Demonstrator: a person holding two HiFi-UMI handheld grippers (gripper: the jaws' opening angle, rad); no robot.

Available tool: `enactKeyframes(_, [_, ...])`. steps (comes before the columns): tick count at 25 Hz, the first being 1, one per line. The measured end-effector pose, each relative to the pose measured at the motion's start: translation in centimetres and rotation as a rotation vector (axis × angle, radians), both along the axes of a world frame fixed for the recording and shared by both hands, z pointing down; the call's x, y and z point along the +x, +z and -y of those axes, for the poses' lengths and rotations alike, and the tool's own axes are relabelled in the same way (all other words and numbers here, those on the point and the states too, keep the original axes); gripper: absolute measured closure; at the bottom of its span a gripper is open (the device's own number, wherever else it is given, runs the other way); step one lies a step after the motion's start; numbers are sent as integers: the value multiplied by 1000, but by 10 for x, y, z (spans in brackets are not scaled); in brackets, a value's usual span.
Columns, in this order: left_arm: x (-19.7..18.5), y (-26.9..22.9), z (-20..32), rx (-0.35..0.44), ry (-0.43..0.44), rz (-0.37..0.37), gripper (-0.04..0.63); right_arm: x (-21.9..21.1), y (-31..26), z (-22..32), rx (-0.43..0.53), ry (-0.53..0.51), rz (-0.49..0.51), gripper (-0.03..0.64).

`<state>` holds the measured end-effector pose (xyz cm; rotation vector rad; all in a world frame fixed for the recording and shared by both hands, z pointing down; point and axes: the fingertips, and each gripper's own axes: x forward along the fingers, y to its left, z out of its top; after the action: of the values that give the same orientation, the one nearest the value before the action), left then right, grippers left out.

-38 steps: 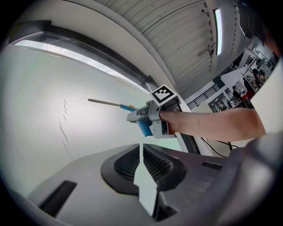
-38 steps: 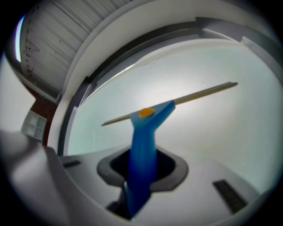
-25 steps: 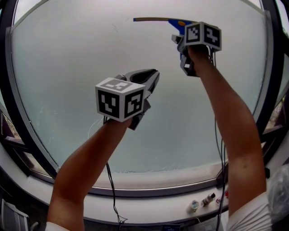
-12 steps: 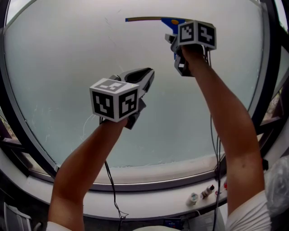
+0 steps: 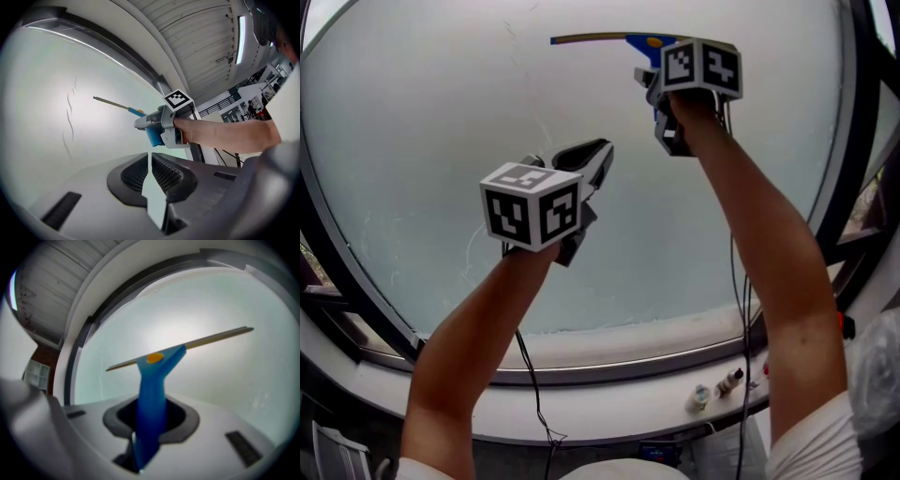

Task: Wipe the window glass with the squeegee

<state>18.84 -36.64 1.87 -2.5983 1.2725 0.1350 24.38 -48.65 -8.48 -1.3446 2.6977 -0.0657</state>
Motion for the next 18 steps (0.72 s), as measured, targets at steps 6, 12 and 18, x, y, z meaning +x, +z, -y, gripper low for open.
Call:
enactKeyframes(6, [4,18,-5,-21,11,-9,548,0,23,-3,-19,-6,-3,512])
enactKeyframes(12, [5,40,-4,-62,12,-26,548,4,52,-3,-53,-9,-3,512])
enactKeyframes(18, [10,65,-6,-76,1,-3,548,4,79,-6,-73,-21,4,512])
